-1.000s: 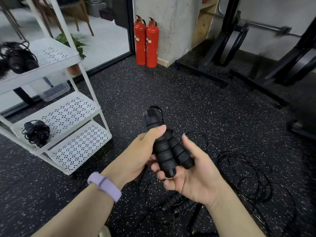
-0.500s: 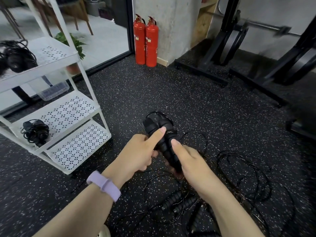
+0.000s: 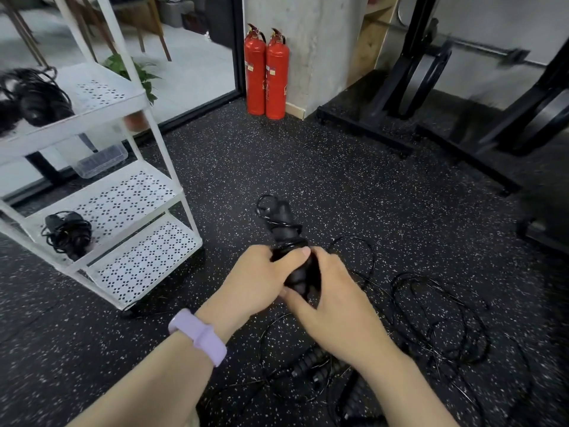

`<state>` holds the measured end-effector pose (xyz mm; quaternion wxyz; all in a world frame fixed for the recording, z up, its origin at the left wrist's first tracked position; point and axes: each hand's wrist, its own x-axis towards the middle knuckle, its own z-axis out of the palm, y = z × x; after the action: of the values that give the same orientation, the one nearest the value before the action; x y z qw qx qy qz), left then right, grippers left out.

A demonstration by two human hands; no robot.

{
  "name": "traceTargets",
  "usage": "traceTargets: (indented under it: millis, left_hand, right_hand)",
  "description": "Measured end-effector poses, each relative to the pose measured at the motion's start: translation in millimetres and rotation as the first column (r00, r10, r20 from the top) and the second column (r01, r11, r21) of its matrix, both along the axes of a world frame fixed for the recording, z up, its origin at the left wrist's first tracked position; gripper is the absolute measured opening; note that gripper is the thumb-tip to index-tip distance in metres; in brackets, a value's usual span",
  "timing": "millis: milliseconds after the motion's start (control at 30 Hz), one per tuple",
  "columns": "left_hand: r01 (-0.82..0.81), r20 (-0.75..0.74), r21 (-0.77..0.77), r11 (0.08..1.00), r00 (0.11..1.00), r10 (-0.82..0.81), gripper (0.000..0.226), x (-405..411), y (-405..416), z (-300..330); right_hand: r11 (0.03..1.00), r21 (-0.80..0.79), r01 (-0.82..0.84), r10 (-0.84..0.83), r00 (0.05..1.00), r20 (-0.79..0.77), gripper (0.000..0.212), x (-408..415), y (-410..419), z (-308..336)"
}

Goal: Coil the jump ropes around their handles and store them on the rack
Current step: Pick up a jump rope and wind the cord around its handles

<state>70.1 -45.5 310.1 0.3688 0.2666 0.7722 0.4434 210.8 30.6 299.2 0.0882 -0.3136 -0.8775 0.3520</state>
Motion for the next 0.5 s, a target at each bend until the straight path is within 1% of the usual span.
traceTargets:
  millis: [33,67,100,133,167,200,233,267,300,333,400,433,467,500]
  left_hand:
    - [0.034,-0.021,0.005,0.999,0.999,-0.034,0.042,-2.7,-1.1,1.2]
    - [0.068,-0.024,0.016,0.998,0.997,-0.068,0.038,-4.7,-2.5,2.5]
    - [0.101,-0.008,0.041,0.994,0.995,-0.101,0.035,-5.9,-4.1,3.4]
    - [0.133,0.019,0.071,0.989,0.991,-0.135,0.031,-5.8,-5.4,4.7]
    - [0.161,0.050,0.096,0.982,0.985,-0.166,0.028,-5.8,-5.8,5.8]
    - [0.176,0.082,0.117,0.977,0.979,-0.186,0.027,-5.4,-5.7,7.6]
    - [0.185,0.114,0.135,0.973,0.973,-0.200,0.027,-5.1,-5.9,9.2]
    - [0.188,0.147,0.151,0.971,0.967,-0.210,0.028,-4.7,-6.3,10.8]
    - [0.187,0.173,0.159,0.969,0.962,-0.214,0.031,-4.3,-6.3,12.1]
    - [0.175,0.189,0.159,0.972,0.960,-0.204,0.034,-4.0,-6.2,13.8]
    - [0.131,0.211,0.150,0.980,0.964,-0.161,0.038,-3.4,-6.0,14.9]
    - [0.107,0.213,0.143,0.984,0.968,-0.136,0.041,-3.8,-5.6,13.9]
    - [0.089,0.203,0.128,0.988,0.972,-0.114,0.045,-4.5,-5.3,13.7]
    - [0.082,0.167,0.105,0.991,0.981,-0.098,0.050,-5.7,-5.3,13.4]
  right_hand:
    - [0.986,-0.169,0.009,-0.017,0.999,-0.044,0.051,3.5,5.3,1.4]
    - [0.948,-0.318,0.023,-0.054,0.995,-0.087,0.050,5.2,9.9,2.3]
    - [0.886,-0.462,0.039,-0.111,0.985,-0.129,0.050,6.0,13.1,3.7]
    - [0.794,-0.606,0.055,-0.187,0.970,-0.157,0.053,5.6,15.3,5.3]
    - [0.674,-0.737,0.061,-0.263,0.951,-0.163,0.056,4.6,16.9,5.6]
    - [0.538,-0.842,0.036,-0.320,0.933,-0.165,0.057,3.1,17.6,6.4]
    - [0.413,-0.911,-0.008,-0.347,0.923,-0.165,0.057,1.8,17.4,7.8]
    - [0.307,-0.950,-0.050,-0.352,0.922,-0.162,0.059,1.1,16.7,9.6]
    - [0.222,-0.971,-0.089,-0.345,0.924,-0.163,0.062,0.6,15.9,10.6]
    - [0.149,-0.980,-0.132,-0.337,0.925,-0.176,0.063,0.0,15.4,10.8]
    - [0.026,-0.972,-0.232,-0.341,0.912,-0.227,0.058,-1.1,15.4,10.2]
    - [0.004,-0.963,-0.269,-0.354,0.900,-0.253,0.054,-2.3,15.6,10.2]
    - [0.026,-0.959,-0.282,-0.367,0.890,-0.271,0.052,-3.2,15.6,9.8]
    - [0.090,-0.960,-0.267,-0.380,0.881,-0.281,0.050,-3.9,15.5,8.7]
